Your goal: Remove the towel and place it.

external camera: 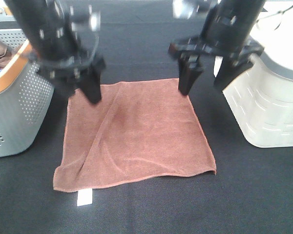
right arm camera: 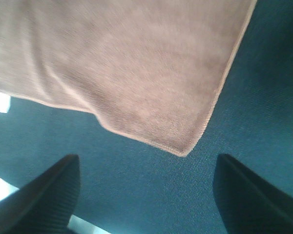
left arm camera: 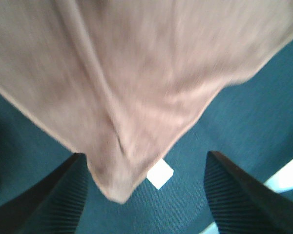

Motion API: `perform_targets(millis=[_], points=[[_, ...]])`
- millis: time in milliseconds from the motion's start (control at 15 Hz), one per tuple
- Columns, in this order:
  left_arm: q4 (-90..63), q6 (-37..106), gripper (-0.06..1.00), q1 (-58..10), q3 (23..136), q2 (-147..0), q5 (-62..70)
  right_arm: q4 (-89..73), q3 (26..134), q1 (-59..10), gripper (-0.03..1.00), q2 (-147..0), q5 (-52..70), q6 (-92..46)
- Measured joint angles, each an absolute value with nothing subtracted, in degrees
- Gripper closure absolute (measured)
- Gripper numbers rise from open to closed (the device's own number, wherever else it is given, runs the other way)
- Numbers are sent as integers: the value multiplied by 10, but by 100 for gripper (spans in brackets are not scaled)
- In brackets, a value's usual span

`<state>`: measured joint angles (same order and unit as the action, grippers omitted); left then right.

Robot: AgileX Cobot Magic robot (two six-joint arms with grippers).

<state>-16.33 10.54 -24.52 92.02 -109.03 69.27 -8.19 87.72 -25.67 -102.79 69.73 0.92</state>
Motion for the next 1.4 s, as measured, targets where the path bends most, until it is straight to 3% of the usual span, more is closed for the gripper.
perform_targets(millis=[467, 600, 933, 1000, 1400], points=[[-123, 82, 30, -245, 984, -973, 695, -82, 869, -257, 25, -865, 699, 4], [-85, 45, 30, -242, 959, -901, 695, -80, 813, -257, 25, -796, 699, 0], [-69, 34, 30, -242, 731, -723, 695, -65, 594, -257, 25, -653, 698, 3], [-69, 34, 30, -242, 731, -723, 695, -65, 594, -257, 25, -653, 698, 3], [-70, 34, 30, -242, 429, -543, 694, -61, 389, -257, 25, -543, 688, 3]])
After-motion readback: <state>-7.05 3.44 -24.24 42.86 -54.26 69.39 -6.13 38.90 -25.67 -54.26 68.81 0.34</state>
